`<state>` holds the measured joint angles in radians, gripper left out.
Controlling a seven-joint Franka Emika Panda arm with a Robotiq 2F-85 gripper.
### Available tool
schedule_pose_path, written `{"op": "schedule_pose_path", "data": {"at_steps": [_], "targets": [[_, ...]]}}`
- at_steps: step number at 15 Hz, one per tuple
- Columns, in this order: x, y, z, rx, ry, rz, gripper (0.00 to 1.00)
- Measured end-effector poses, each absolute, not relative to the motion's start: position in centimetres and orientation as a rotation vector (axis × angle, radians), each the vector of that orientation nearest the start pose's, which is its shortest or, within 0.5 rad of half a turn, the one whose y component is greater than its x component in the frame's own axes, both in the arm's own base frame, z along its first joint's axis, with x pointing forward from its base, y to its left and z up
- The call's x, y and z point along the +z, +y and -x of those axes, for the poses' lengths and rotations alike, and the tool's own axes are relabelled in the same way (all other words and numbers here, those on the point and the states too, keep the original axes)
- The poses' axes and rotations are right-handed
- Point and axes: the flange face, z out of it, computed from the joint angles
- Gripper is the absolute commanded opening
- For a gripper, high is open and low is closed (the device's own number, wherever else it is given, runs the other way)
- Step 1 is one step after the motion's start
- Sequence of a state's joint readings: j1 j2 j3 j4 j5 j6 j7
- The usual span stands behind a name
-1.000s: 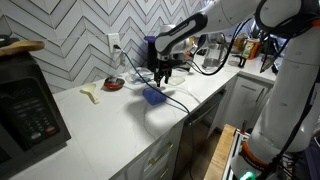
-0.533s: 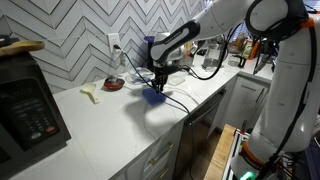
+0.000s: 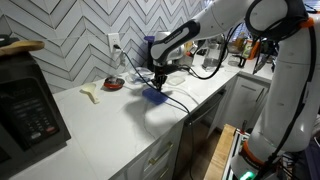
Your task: Lift the blue lid and put it in the lunch box
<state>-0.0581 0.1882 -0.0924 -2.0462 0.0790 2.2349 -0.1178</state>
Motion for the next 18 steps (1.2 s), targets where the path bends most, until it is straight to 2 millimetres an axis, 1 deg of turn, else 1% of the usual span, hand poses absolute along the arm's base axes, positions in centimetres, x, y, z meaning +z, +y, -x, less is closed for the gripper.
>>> {"op": "schedule_pose_path", "data": {"at_steps": [2,3,4,5,7,10,12,13,14,15,17,18], "targets": [[35.3,-8.9,-57.6,-0.036,0.138,3.097,0.02],[35.7,-9.3,-57.7,-0.057,0.142,3.100,0.02],[36.6,-9.8,-57.7,-0.086,0.129,3.115,0.02],[37.9,-10.2,-57.7,-0.118,0.110,3.138,0.02],[41.1,-10.9,-57.3,-0.189,0.040,3.225,0.02],[45.9,-11.4,-56.4,-0.301,-0.043,3.398,0.02],[48.9,-11.7,-55.7,-0.400,-0.062,3.496,0.02],[50.4,-12.0,-55.3,-0.465,-0.045,3.503,0.02],[51.8,-12.6,-54.9,-0.533,-0.001,3.465,0.02],[52.8,-13.7,-54.2,-0.578,0.039,3.409,0.08],[53.9,-16.8,-52.8,-0.619,0.096,3.315,0.08],[54.1,-17.8,-52.2,-0.626,0.112,3.300,0.08]]}}
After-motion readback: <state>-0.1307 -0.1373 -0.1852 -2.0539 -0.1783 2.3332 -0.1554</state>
